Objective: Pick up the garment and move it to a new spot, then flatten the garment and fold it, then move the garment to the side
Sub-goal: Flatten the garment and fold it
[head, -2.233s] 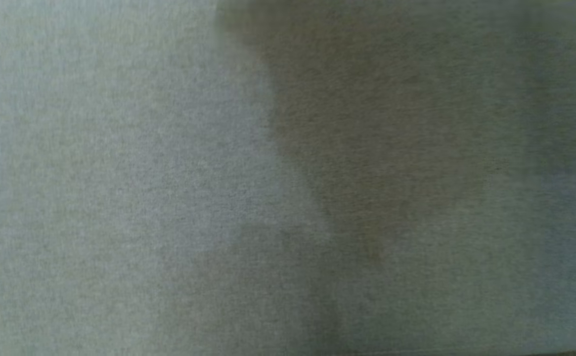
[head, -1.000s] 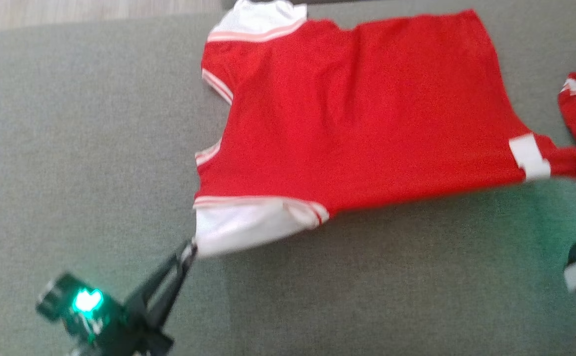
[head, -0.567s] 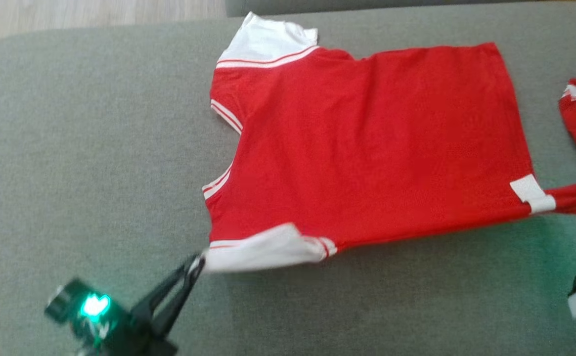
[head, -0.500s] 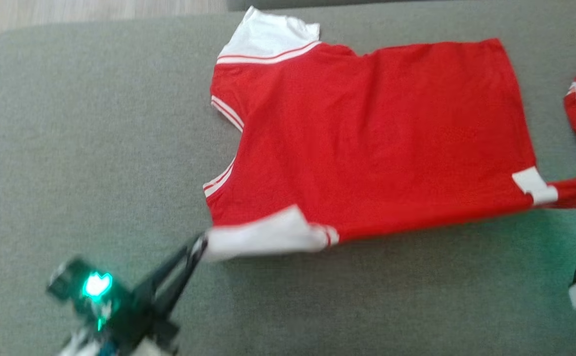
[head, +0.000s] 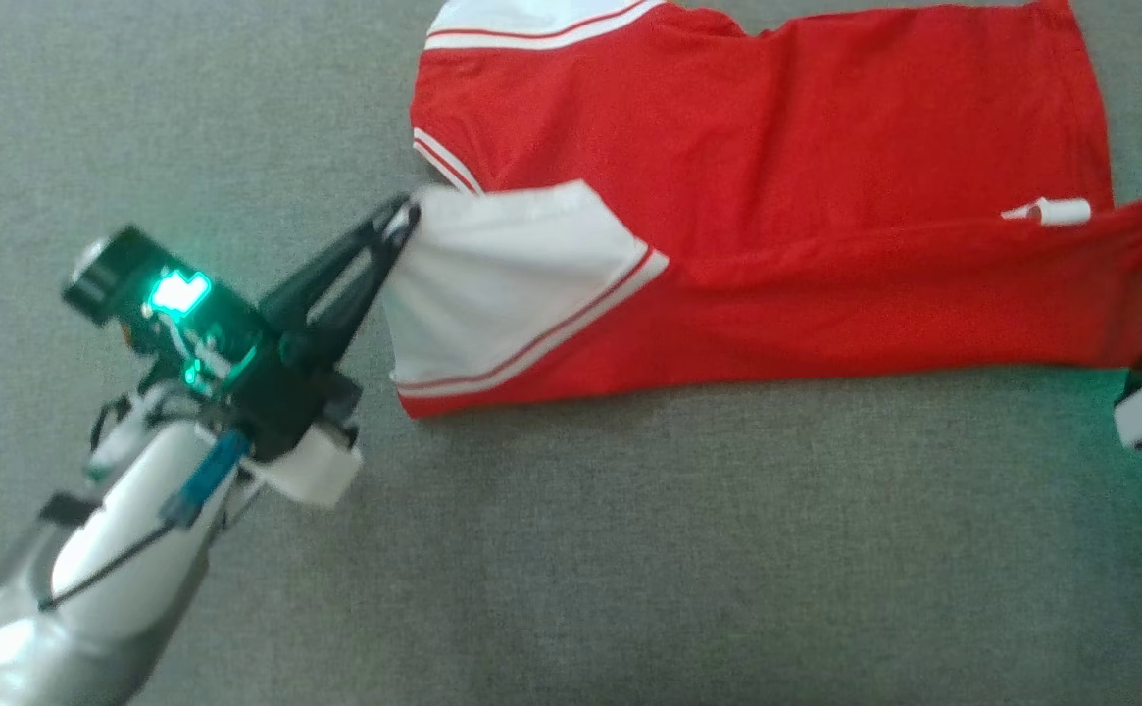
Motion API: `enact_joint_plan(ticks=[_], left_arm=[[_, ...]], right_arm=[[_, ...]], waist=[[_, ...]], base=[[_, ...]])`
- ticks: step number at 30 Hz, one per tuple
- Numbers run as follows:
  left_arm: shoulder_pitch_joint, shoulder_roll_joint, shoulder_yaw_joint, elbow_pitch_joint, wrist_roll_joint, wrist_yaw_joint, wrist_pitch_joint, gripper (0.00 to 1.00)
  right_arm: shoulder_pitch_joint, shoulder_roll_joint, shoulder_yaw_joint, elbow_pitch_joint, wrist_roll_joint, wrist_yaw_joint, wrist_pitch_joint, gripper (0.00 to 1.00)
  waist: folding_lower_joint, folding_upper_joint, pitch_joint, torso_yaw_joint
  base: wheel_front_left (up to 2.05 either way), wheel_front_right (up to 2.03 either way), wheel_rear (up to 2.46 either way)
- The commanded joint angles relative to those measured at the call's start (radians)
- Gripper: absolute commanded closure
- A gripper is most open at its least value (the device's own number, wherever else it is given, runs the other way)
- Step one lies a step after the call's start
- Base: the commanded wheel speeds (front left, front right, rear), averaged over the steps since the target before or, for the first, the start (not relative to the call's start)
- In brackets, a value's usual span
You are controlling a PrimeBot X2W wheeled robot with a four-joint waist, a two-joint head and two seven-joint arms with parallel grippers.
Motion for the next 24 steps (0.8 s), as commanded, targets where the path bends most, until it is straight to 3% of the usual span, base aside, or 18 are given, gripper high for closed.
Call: enact_joint_plan(ticks=[1,5,6,7,8,17,24], left_arm=[[-0.061,0.024,0.046,-0.009,0.011,-0.001,-0.002,1.0],[-0.106,0.01,0.045,0.045,0.013,-0.003,-0.002,1.0],[-0.112,0.006,0.044,0.059,0.011,-0.005,-0.002,0.86],[-0.118,0.003,0.043,0.069,0.011,-0.004,-0.002,0.54],[-0.123,0.0,0.042,0.075,0.014,0.0,-0.002,0.0],[0.023,-0.094,0.133,0.067,-0.108,0.1,-0.002,0.0],[0.181,-0.175,0.185,0.033,-0.179,0.137,-0.002,0.0]], right_arm=[[-0.026,-0.033,0.022,-0.013,0.007,-0.001,-0.015,1.0],[-0.077,-0.036,0.056,0.03,0.011,-0.001,-0.035,1.0],[-0.087,-0.036,0.063,0.041,0.012,-0.001,-0.04,0.93],[-0.095,-0.035,0.069,0.053,0.014,-0.001,-0.046,0.55],[-0.102,-0.034,0.074,0.065,0.015,-0.001,-0.053,0.0],[-0.093,0.001,0.063,0.099,0.023,-0.001,-0.155,0.0],[-0.038,0.033,0.04,0.101,0.018,-0.001,-0.177,0.0]], waist=[[-0.0003,0.0,0.012,-0.002],[-0.0003,0.0,0.033,-0.008],[-0.0003,0.0,0.036,-0.009],[-0.0003,0.0,0.04,-0.01],[-0.0003,0.0,0.042,-0.011],[-0.0003,0.0,0.009,-0.015],[-0.0003,0.0,-0.025,-0.011]], base=[[0.0,0.0,0.0],[0.0,0.0,0.0],[0.0,0.0,0.0],[0.0,0.0,0.0],[0.0,0.0,0.0],[0.0,0.0,0.0],[0.0,0.0,0.0]])
